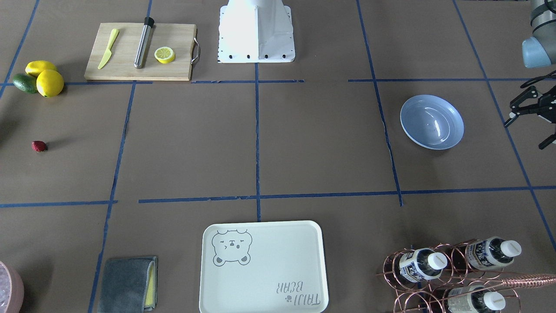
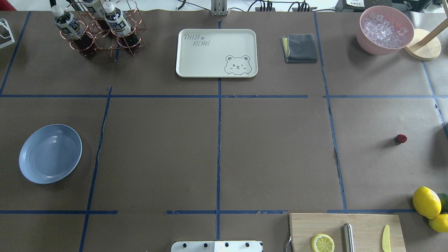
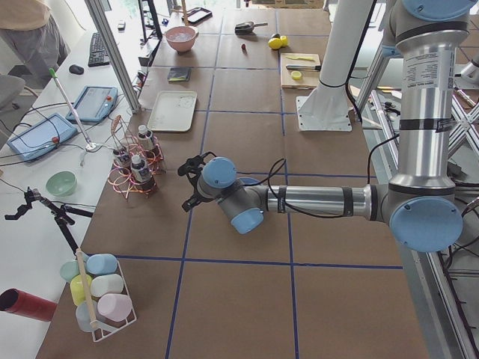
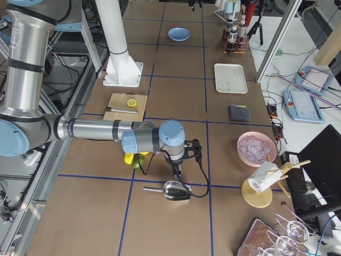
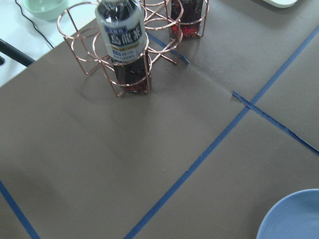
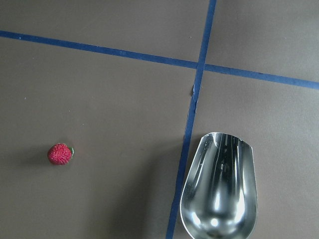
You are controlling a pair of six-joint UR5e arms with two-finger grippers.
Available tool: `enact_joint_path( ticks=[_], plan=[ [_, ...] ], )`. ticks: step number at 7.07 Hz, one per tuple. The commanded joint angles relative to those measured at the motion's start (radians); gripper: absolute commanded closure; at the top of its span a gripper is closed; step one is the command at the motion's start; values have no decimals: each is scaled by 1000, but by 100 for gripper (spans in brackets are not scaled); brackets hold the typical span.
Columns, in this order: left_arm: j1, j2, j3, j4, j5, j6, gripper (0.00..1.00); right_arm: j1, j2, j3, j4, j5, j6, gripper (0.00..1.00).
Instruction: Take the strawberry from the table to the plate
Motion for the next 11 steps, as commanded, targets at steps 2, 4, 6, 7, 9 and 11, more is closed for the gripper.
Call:
enact_joint_path(
  ticks=[2,4,6,7,9,11],
  plan=[
    [222,100,41,-208,191,-439,32,0,-2,-3,0,0,-1,0],
    [306,102,89,-277,245,-515,36,0,0,-2,0,0,-1,0],
    [355,102,96,-285,285,-520,32,0,0,-2,0,0,-1,0],
    [360,102,98,-292,284,-523,41,0,0,-2,0,0,-1,0],
    [375,100,101,-295,287,-581,97,0,1,3,0,0,-1,0],
    [392,97,83,-296,298,-589,100,0,6,1,0,0,1,0]
  ],
)
